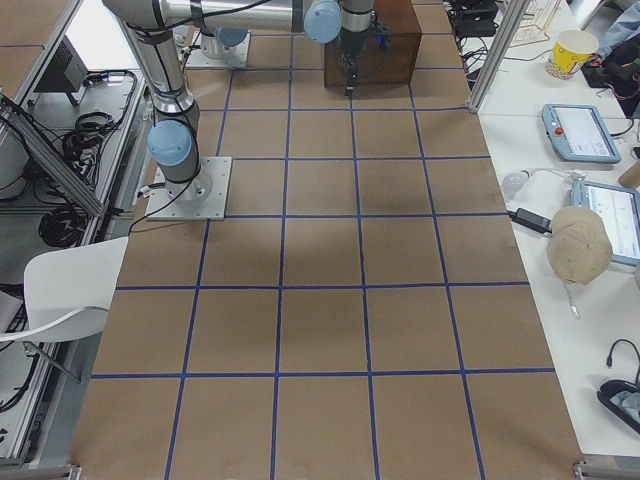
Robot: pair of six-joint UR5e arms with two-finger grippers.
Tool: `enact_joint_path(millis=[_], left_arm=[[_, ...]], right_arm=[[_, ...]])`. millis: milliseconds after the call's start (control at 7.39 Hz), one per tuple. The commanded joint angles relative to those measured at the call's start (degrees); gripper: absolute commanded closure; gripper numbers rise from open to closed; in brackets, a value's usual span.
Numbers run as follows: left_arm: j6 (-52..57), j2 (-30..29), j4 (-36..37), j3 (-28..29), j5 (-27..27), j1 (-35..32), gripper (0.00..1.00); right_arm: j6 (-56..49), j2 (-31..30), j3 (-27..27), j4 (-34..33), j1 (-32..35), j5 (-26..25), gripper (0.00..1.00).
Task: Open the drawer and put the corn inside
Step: 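Pull the drawer handle outward with the left gripper, opening the drawer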
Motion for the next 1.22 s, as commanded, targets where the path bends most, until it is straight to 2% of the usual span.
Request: enact_joint_path(millis=[0, 406, 1082], left_arm=[[0.86, -0.17, 0.02, 1.26, 0.76, 0.19, 0.00], [1.47, -0.25, 0.02, 2.05, 0.93, 0.37, 0.00], [4.81, -0.61, 0.72, 3.28, 5.58, 1.86, 0.00]], right_arm=[[0.00, 0.00, 0.00, -0.06, 0.00, 0.00, 0.00], [0.00, 0.00, 0.00, -0.06, 0.00, 0.00, 0.00], [0.00, 0.00, 0.00, 0.03, 0.00, 0.00, 0.00]])
